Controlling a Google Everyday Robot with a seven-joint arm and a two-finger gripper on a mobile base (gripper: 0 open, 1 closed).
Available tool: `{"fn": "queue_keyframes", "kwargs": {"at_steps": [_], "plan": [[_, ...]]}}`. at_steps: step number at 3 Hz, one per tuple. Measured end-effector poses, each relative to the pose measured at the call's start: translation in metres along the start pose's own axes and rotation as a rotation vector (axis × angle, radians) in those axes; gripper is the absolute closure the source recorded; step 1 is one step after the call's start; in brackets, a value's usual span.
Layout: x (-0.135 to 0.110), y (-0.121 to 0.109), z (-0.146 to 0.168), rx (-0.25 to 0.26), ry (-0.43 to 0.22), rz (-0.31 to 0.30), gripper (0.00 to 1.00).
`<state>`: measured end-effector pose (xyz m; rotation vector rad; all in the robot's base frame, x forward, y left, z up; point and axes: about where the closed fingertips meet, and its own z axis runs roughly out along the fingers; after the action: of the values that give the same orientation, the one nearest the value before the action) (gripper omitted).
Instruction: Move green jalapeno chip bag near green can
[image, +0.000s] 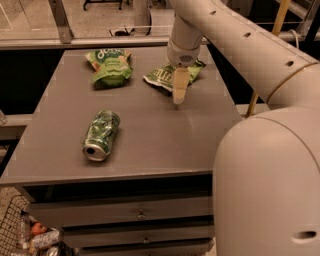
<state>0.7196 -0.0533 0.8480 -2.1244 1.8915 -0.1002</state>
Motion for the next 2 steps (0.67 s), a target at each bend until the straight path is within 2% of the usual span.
{"fn": "queue_keyframes", "kwargs": {"at_steps": [1, 2], "plan": [[0.0010, 0.0000, 0.0044, -0.004, -0.007, 0.000, 0.18], [-0.0010, -0.0001, 0.0071, -0.008, -0.012, -0.010, 0.42]]}}
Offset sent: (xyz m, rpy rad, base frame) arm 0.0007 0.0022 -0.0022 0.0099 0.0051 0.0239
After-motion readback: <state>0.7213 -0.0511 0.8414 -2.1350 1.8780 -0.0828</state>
